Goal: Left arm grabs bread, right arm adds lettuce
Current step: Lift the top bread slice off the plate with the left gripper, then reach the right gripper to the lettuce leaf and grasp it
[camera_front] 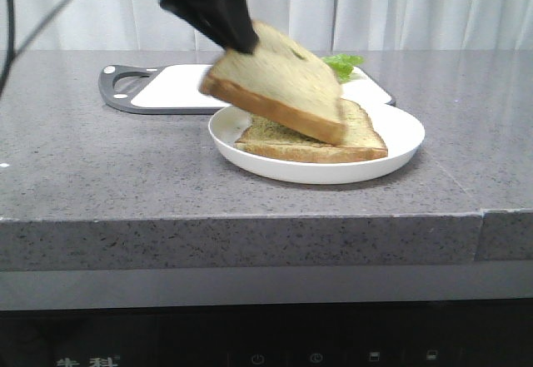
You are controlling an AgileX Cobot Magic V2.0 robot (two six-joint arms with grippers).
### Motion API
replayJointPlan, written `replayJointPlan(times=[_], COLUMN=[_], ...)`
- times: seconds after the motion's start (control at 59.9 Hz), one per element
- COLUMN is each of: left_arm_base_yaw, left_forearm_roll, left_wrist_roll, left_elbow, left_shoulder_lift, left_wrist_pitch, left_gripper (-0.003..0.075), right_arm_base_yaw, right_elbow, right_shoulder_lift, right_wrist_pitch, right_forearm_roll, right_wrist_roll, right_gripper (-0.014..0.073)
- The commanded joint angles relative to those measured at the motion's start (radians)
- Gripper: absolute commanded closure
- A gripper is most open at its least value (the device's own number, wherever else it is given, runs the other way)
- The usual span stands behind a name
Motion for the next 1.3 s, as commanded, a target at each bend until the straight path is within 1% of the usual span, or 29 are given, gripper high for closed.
replayJointPlan(times=[0.0, 0.084, 0.184, 0.2, 0.367, 0.518, 0.585, 0.718, 0.952, 1.119, 1.286], left_arm_base_yaw=[0.007, 0.007, 0.007, 0.007, 0.007, 0.007, 0.007, 0.007, 0.007, 0.007, 0.007], left_forearm_roll=[0.142, 0.285, 0.443, 0.489, 0.701, 0.848, 0.865, 0.878, 0.878, 0.878, 0.878], left_wrist_roll=[-0.101, -0.199, -0.344, -0.372, -0.558, -0.757, -0.782, -0.784, -0.784, -0.784, -0.784], left_elbow=[-0.006, 0.043, 0.141, 0.162, 0.329, 0.479, 0.529, 0.598, 0.620, 0.620, 0.620], left_shoulder_lift=[-0.107, -0.174, -0.284, -0.306, -0.486, -0.665, -0.732, -0.836, -0.891, -0.891, -0.891], left_wrist_pitch=[-0.096, -0.142, -0.195, -0.200, -0.229, -0.263, -0.263, -0.263, -0.260, -0.260, -0.258], left_gripper=[0.0741, 0.0741, 0.0741, 0.0741, 0.0741, 0.0741, 0.0741, 0.0741, 0.0741, 0.0741, 0.0741], right_arm_base_yaw=[-0.004, -0.004, -0.004, -0.004, -0.002, 0.006, 0.024, 0.070, 0.137, 0.199, 0.238], right_elbow=[-0.034, -0.034, -0.035, -0.037, -0.086, -0.181, -0.232, -0.358, -0.638, -0.884, -1.178], right_shoulder_lift=[0.015, 0.021, 0.064, 0.080, 0.250, 0.438, 0.527, 0.723, 1.027, 1.233, 1.456], right_wrist_pitch=[-0.074, -0.074, -0.074, -0.075, -0.076, -0.083, -0.101, -0.162, -0.151, -0.088, 0.055], right_forearm_roll=[-0.008, -0.008, -0.008, -0.008, -0.008, -0.008, -0.008, -0.008, -0.009, -0.009, -0.009], right_wrist_roll=[-0.004, -0.004, -0.004, -0.004, -0.012, -0.033, -0.062, -0.125, -0.167, -0.244, -0.268], right_gripper=[0.0130, 0.0130, 0.0130, 0.0130, 0.0130, 0.0130, 0.0130, 0.0129, 0.0128, 0.0128, 0.0128])
